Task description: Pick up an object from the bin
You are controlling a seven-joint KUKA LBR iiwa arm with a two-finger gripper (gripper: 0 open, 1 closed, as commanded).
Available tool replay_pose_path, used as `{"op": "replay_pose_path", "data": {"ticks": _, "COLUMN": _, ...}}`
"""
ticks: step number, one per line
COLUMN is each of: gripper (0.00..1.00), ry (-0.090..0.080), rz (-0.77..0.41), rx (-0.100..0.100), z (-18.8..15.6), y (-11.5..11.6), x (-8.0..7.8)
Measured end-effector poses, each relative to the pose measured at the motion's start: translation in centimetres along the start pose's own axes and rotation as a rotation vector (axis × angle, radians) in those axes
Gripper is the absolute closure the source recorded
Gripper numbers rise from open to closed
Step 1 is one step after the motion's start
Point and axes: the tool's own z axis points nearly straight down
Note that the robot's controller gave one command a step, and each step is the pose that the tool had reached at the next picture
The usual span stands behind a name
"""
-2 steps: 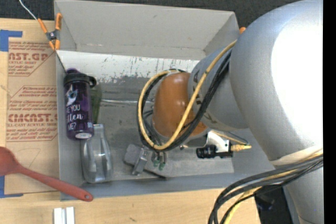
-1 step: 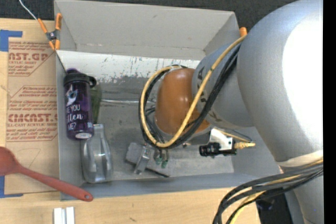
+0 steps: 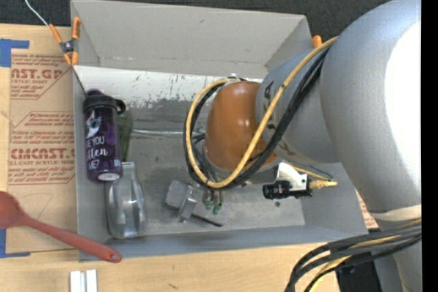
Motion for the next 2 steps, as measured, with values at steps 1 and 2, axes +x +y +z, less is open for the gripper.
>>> {"op": "replay_pose_path", "data": {"ticks": 1, "gripper": 1.0, "ry": 0.0, "rz": 0.0, "rx": 0.0, "z": -1.4, "y": 0.0, "x": 0.0}}
{"op": "replay_pose_path", "data": {"ticks": 2, "gripper": 1.0, "ry": 0.002, "rz": -0.001, "rx": 0.001, "z": -3.1, "y": 0.0, "x": 0.1}}
